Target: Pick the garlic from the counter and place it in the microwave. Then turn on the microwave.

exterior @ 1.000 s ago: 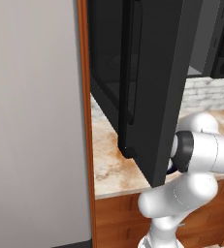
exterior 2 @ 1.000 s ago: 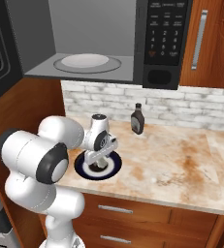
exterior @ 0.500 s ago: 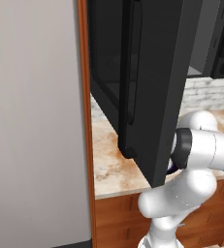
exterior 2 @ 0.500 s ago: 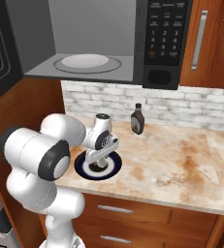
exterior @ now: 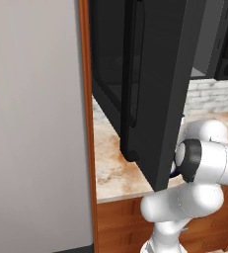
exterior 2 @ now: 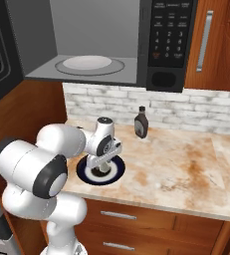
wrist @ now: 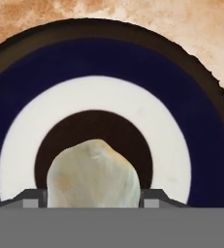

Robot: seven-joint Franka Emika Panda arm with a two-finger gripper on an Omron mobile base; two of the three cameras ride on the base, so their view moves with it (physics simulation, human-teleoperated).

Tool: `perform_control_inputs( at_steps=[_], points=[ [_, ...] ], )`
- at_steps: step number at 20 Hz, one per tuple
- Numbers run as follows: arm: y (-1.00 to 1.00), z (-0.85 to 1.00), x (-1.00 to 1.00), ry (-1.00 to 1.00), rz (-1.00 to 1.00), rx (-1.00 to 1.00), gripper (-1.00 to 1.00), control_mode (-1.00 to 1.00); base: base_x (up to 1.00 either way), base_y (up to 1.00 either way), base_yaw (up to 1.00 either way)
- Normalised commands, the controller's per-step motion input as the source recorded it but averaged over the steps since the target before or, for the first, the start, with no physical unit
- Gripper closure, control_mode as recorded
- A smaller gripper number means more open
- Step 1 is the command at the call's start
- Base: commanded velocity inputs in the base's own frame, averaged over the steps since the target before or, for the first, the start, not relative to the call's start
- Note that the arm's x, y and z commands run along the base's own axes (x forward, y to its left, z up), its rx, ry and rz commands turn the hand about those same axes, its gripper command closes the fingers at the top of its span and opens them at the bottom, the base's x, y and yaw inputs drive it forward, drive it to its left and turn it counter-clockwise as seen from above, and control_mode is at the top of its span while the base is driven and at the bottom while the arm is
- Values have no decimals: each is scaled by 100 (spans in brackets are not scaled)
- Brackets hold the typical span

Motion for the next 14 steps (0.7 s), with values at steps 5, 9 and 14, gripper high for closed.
perform_control_inputs(
  at_steps=[5, 9, 14],
  points=[
    [4, 26, -15, -3, -10, 0, 100, -100, 0, 0, 0],
    [4, 38, -11, 0, -12, 0, 100, -100, 0, 0, 0],
    [0, 43, -12, 0, -11, 0, 100, -100, 0, 0, 0]
  ],
)
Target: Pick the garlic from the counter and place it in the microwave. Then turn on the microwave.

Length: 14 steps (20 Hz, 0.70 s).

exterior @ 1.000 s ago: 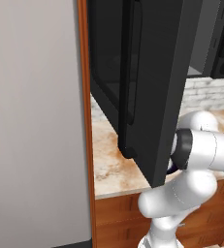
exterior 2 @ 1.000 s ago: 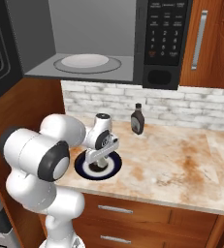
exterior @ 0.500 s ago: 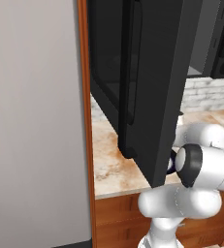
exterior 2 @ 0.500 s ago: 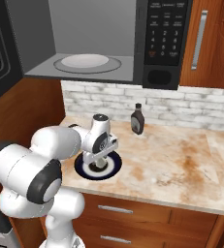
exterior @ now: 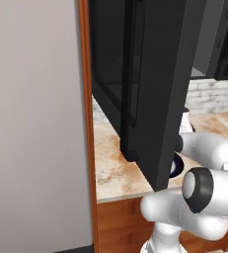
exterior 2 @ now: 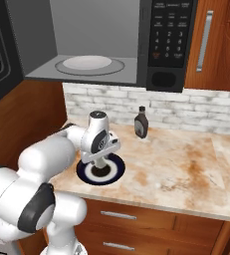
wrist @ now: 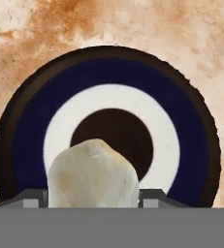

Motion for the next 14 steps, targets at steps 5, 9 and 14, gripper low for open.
perform_control_inputs(
  at_steps=[5, 9, 14],
  points=[
    [0, 45, -11, 0, -8, 0, 100, -100, 0, 0, 0],
    [0, 42, -20, -6, -6, 1, 100, -100, 0, 0, 0],
    [0, 41, -21, -12, -5, 2, 100, -100, 0, 0, 0]
  ],
)
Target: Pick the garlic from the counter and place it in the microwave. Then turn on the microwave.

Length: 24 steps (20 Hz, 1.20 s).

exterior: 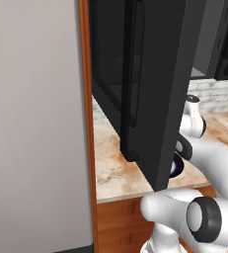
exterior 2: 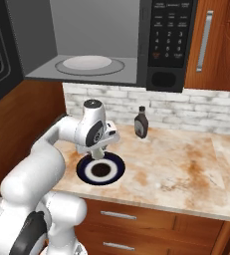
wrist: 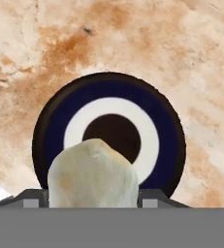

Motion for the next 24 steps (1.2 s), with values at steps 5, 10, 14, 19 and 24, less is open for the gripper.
perform_control_inputs(
  at_steps=[5, 10, 14, 19, 24],
  points=[
    [1, 41, -16, -11, -6, 2, 100, -100, 0, 0, 0],
    [1, 43, -12, -9, -7, 7, 100, -100, 0, 0, 0],
    [3, 45, -8, -7, -8, 8, 100, -100, 0, 0, 0],
    [3, 44, -5, -7, -11, 5, 100, -100, 0, 0, 0],
    [7, 40, -1, -2, -17, 4, 100, -100, 0, 0, 0]
  ],
)
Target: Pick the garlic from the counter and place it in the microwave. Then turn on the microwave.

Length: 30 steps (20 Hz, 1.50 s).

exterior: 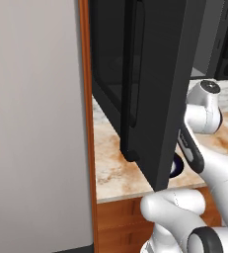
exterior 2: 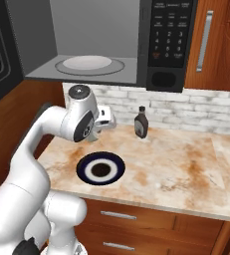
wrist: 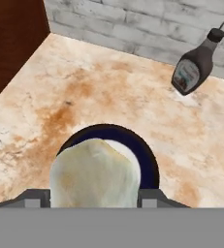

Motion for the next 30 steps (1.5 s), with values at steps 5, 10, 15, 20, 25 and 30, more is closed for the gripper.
perform_control_inputs(
  at_steps=[5, 10, 15, 20, 25, 30],
  points=[
    [7, 41, 0, -6, -16, 4, 100, -100, 0, 0, 0],
    [1, 42, 0, -6, -15, 2, 100, -100, 0, 0, 0],
    [1, 45, -1, -8, -12, 4, 100, -100, 0, 0, 0],
    [0, 45, 0, -11, -7, 6, 100, -100, 0, 0, 0],
    [0, 45, 0, -9, -4, 7, 100, -100, 0, 0, 0],
    [3, 45, 0, -7, -3, 7, 100, -100, 0, 0, 0]
  ],
)
